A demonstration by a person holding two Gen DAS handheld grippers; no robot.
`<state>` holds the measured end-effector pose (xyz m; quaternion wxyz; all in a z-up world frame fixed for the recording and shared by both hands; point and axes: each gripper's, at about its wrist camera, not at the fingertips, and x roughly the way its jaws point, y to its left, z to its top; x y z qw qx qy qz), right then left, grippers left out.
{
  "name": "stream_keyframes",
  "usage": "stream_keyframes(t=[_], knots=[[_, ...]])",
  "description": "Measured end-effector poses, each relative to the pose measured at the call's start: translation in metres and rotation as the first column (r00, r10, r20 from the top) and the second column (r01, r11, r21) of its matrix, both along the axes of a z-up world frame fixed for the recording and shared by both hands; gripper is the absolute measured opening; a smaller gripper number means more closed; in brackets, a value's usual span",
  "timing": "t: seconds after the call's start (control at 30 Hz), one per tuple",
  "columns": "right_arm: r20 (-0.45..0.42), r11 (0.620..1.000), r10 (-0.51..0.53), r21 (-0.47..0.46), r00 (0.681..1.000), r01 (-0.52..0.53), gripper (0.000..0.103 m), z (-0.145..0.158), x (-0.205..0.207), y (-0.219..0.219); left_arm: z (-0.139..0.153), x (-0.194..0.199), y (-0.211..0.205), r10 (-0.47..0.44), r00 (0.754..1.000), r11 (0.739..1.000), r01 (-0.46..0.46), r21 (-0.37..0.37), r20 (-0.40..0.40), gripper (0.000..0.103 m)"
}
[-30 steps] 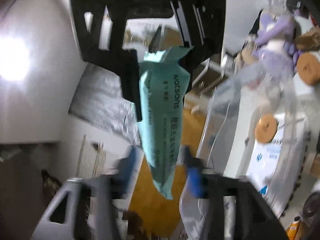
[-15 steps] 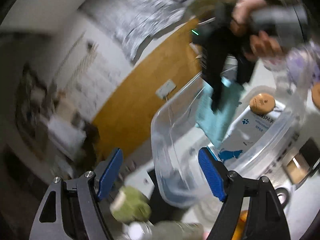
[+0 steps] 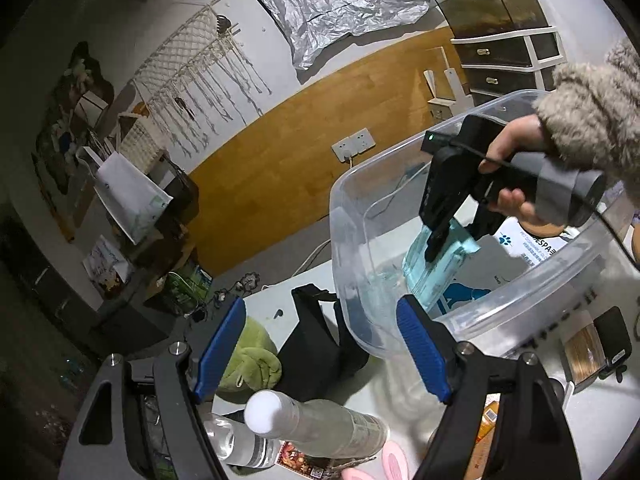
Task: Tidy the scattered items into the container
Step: 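Carry the teal wipes pack over the clear container with the right gripper, then lower the teal pack into the container and open the right gripper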
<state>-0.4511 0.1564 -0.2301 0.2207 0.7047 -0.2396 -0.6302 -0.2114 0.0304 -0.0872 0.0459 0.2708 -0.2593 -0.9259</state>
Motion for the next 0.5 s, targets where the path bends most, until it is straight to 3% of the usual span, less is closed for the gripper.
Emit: stream_keyframes(t=[0.27,0.33,0.37,0.4,0.5], knots=[[0.055,0.999,-0.049,-0.002,0.997,0.050,0.032,-0.023,0.001,0.006,0.001,-0.002,-0.003,-0.006,1.000,1.000,0.006,0.029,-0.001,0.079],[0.060,0.996,-0.087,0.036,0.994,0.085,0.052,-0.022,0.001,0.013,0.001,-0.003,-0.003,-0.001,1.000,0.999,0.001,0.035,-0.004,0.079],[0.061,0.993,-0.106,0.056,0.992,0.103,0.080,-0.022,0.002,0.017,0.001,-0.003,-0.004,0.002,1.000,0.999,-0.002,0.038,-0.006,0.079],[0.062,0.990,-0.125,0.075,0.990,0.120,0.095,-0.021,0.002,0.021,0.001,-0.003,-0.004,0.005,1.000,0.999,-0.004,0.041,-0.007,0.079],[0.069,0.981,-0.165,0.111,0.984,0.157,0.095,-0.012,0.001,0.035,0.002,-0.003,-0.005,0.010,1.000,0.999,-0.010,0.050,-0.009,0.079]])
